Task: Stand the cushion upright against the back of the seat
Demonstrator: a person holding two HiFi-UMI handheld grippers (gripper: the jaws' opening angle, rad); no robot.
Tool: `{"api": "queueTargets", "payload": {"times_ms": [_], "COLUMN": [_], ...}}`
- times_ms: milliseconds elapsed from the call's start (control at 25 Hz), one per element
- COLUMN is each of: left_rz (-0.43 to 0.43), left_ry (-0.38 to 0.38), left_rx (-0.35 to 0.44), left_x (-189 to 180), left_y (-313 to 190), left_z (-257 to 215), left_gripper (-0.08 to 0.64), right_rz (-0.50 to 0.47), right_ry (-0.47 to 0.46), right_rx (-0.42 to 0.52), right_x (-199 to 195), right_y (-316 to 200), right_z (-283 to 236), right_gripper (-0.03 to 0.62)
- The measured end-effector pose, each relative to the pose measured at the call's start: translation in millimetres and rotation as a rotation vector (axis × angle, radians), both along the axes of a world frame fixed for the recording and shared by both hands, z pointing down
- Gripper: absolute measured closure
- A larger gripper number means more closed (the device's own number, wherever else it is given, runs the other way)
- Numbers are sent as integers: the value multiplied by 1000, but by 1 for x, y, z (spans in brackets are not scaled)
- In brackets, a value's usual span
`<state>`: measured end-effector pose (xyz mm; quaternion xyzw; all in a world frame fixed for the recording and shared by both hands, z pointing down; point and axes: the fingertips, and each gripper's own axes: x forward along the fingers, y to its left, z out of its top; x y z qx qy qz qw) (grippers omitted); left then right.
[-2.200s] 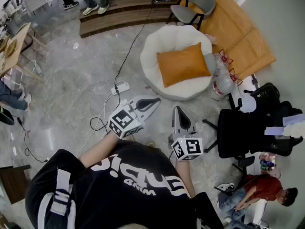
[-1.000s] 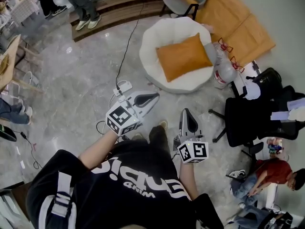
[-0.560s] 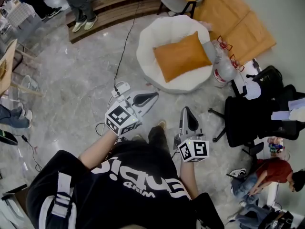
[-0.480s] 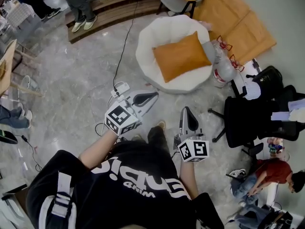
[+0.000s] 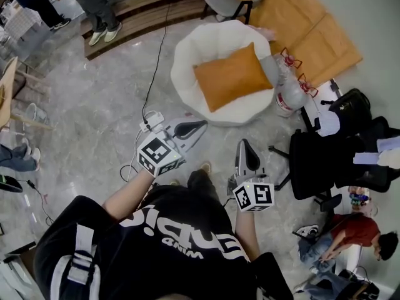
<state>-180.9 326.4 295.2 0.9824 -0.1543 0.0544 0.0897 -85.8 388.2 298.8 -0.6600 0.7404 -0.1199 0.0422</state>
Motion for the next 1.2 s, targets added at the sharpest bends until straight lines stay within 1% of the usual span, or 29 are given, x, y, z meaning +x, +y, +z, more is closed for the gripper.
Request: {"api": "queueTargets", "payload": {"times_ms": [280,400,600,840,1000,1200], "left_rz": [-15,-34,-83,-116,-121,-106], "left_ry": [-17,-9,-9,-20,-22,-14], "left_rx": [1,9,11,9,9,23], "left_x": [41,58,70,81,88,108], "left_y": [-30,-42,-58,-75,-90,-118], "left_z": [6,3,6,6,7,6], "left_gripper": [554,554,554,554,554,554], "right_rz": [-12,-30,-66,-103,-107,-94], "right_ry": [-7,-9,-8,-22,-28,-25], "right_rx": [-9,-22,-36,-51,-53,-67], "right_x": [44,61,80,92,97,117], "right_y": [-27,-38,-54,-73,-86,-107], "right_z": [9,15,23,30,32,38], "right_gripper": [572,572,571,572,571,572]}}
